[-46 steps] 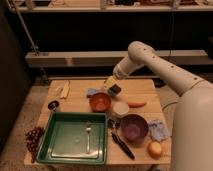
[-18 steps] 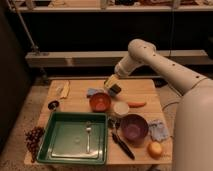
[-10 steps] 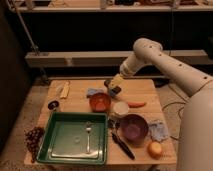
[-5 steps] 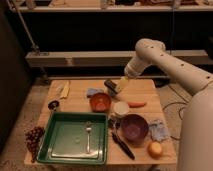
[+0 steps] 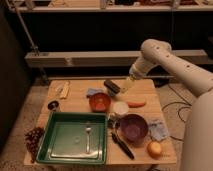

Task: Place pepper in table surface

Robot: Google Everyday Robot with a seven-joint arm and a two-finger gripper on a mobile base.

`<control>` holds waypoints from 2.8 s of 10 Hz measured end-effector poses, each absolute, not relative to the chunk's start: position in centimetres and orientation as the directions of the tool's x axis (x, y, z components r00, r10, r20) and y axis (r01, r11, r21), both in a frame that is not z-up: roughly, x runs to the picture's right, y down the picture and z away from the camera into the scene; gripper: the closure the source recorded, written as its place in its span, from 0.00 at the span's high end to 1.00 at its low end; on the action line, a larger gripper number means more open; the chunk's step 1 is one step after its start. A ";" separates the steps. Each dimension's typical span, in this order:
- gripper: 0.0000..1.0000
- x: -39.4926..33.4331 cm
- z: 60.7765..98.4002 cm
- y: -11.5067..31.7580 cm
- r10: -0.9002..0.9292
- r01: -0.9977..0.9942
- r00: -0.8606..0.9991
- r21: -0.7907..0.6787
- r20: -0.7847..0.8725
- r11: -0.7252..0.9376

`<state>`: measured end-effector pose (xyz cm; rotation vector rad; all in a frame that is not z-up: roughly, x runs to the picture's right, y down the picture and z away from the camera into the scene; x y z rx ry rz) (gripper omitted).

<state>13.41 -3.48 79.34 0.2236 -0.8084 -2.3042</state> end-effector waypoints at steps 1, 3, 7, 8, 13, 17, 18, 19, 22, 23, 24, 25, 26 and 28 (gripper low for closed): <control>0.80 12.9 79.4 -3.5 -0.648 0.539 -0.760 0.610 0.053 -0.581; 0.80 13.1 79.4 -3.5 -0.650 0.541 -0.758 0.609 0.055 -0.580; 0.80 13.0 79.4 -3.5 -0.648 0.539 -0.759 0.610 0.054 -0.581; 0.80 13.0 79.4 -3.5 -0.649 0.540 -0.759 0.609 0.055 -0.581; 0.80 13.1 79.4 -3.5 -0.649 0.540 -0.759 0.609 0.055 -0.580; 0.80 14.3 79.5 -3.2 -0.617 0.513 -0.786 0.607 0.047 -0.607; 0.80 16.1 79.4 -2.9 -0.607 0.503 -0.794 0.604 0.039 -0.618; 0.80 18.1 79.3 -2.5 -0.602 0.498 -0.798 0.602 0.035 -0.624; 0.80 22.5 79.8 -0.9 -0.583 0.478 -0.812 0.609 0.030 -0.634; 0.80 23.0 80.0 -0.5 -0.578 0.476 -0.815 0.612 0.037 -0.631; 0.80 22.9 80.0 -0.6 -0.578 0.474 -0.815 0.612 0.033 -0.633; 0.80 22.7 80.1 -0.6 -0.576 0.471 -0.817 0.613 0.032 -0.634; 0.80 22.6 80.1 -0.6 -0.575 0.470 -0.817 0.614 0.032 -0.634; 0.80 22.7 80.3 -0.7 -0.577 0.472 -0.816 0.617 0.036 -0.629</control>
